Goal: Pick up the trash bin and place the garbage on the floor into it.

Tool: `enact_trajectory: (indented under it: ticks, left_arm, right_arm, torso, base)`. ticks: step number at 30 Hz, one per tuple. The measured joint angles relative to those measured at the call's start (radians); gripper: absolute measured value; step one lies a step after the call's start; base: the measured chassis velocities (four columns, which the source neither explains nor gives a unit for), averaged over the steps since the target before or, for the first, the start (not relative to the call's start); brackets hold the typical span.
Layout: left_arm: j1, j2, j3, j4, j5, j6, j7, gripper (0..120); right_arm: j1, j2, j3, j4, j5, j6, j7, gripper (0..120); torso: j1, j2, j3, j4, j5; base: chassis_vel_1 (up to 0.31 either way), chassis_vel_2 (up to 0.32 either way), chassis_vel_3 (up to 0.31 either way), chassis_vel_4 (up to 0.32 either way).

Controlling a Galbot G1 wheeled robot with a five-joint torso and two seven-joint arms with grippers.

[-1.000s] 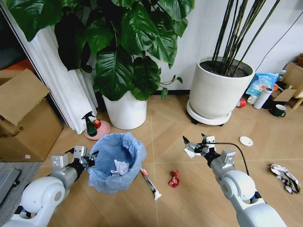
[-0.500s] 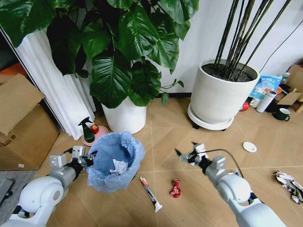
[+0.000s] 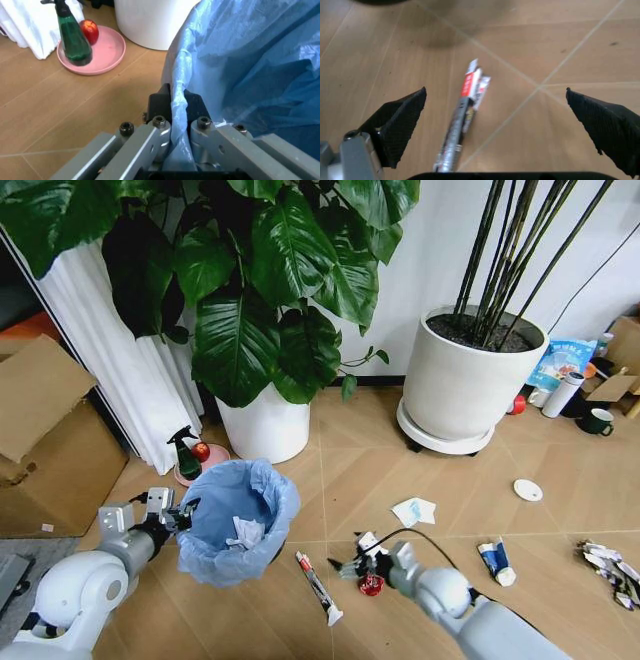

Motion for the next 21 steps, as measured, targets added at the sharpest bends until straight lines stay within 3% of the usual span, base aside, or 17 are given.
enact_trajectory:
  ticks: [21]
  left_arm:
    - [-0.021,-0.006,-0.009,0.018,-0.011,0.003,-0.006,0]
  right_arm:
    - [0.101,0.187,-0.125,-0.199,0.044,-0.1,0.051,100]
  torso:
    - [0.0,0.0,0.0,-0.0001,-0.0003]
  base:
    - [0.0,0.0,0.0,0.0]
